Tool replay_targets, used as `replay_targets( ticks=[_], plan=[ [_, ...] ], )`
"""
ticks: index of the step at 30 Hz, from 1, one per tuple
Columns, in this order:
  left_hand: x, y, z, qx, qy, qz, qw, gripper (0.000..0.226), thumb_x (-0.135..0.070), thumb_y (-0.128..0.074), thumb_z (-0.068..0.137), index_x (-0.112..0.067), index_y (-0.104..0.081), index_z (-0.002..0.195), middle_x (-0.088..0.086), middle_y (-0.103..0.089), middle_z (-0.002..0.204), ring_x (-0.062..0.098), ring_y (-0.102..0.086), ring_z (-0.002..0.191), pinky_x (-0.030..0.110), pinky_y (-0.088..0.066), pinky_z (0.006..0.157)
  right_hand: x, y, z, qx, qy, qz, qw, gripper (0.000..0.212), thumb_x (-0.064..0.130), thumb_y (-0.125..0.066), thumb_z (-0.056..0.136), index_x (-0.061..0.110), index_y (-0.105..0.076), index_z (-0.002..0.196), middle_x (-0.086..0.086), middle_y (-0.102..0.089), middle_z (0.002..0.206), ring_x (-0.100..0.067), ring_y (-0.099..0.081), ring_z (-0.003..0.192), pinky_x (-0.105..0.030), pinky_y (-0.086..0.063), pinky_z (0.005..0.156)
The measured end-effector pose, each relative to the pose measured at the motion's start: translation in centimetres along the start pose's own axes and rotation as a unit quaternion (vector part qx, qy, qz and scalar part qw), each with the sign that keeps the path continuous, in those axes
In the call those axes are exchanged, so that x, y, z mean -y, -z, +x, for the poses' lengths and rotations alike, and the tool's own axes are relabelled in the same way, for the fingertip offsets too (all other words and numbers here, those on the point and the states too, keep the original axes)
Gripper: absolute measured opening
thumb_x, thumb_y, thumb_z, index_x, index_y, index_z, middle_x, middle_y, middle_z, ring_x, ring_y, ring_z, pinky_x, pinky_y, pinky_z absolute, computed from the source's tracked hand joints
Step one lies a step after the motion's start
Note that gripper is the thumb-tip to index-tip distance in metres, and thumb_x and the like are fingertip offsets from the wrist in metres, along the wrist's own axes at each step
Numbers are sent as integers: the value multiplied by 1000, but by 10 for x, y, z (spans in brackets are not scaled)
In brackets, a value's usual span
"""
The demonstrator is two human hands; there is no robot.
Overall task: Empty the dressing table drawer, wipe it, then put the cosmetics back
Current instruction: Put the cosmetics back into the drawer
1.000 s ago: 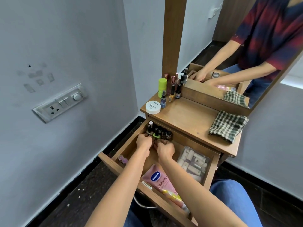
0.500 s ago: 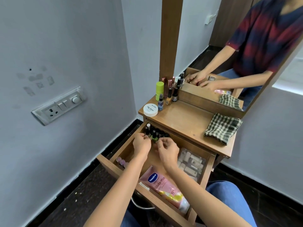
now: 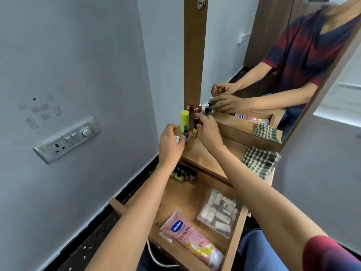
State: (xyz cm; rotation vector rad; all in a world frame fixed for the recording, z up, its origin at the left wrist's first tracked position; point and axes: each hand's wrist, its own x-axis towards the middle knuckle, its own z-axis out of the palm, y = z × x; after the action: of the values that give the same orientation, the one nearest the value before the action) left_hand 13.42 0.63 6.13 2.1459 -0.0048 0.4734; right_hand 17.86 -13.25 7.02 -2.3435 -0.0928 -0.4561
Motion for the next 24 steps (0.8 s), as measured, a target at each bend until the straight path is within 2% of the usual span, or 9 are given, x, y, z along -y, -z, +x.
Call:
replay_targets(
  ticks=[3,5,8,12,14,16,20,24],
  plan=[
    [0,-8,15,31,-10,45,998,40,-20,-68,86,-12,-53,122,5,-62,115,21,-58,109,38,-50,93,1,-2,8,23,10,-37,999,41,7,-46,96,13,-49,137,-10,-50,116,-20,-53,99,-30,-43,78],
    [0,-13,21,42,-18,101,994,43,-23,-69,85,-13,-53,124,6,-65,114,25,-59,108,44,-48,95,-1,-5,12,28,19,-63,997,38,8,-49,96,10,-51,133,-12,-51,117,-26,-55,101,-35,-46,79],
    [-3,-18,26,49,-38,189,980,38,-29,-66,87,-13,-54,120,6,-67,109,27,-61,105,42,-42,98,-1,-5,14,23,36,-74,996,25,7,-52,93,9,-55,118,-13,-52,109,-29,-54,95,-37,-46,71],
    [-2,-25,31,36,-63,272,960,28,-32,-63,88,-13,-59,108,5,-68,93,26,-61,99,44,-32,104,-1,1,12,17,55,-81,995,11,2,-49,90,9,-51,97,-7,-51,94,-21,-46,79,-32,-34,61],
    [0,-30,33,33,-72,288,954,19,-27,-61,90,-12,-61,102,4,-69,88,26,-61,100,45,-24,109,-4,5,11,13,50,-66,997,12,1,-53,86,11,-49,93,-6,-52,90,-24,-50,78,-38,-41,61],
    [1,-32,33,23,-73,275,958,14,-23,-59,90,-12,-63,99,3,-69,85,24,-61,99,45,-19,111,-8,10,8,11,43,-54,998,17,1,-58,83,13,-49,91,-7,-55,91,-28,-53,80,-42,-49,67],
    [-4,-21,19,-31,-76,182,980,21,-27,-61,88,-13,-65,104,0,-70,85,20,-61,102,43,-14,115,-16,26,-3,-17,79,-85,993,17,14,-59,86,12,-59,102,-7,-61,95,-26,-59,83,-40,-51,69],
    [5,4,-19,-79,-85,103,988,23,-30,-70,84,-13,-66,100,-2,-70,92,16,-62,97,42,-18,117,-13,41,-28,-42,113,-97,988,21,19,-59,88,10,-67,106,-8,-63,98,-26,-61,86,-38,-49,72]
  ],
)
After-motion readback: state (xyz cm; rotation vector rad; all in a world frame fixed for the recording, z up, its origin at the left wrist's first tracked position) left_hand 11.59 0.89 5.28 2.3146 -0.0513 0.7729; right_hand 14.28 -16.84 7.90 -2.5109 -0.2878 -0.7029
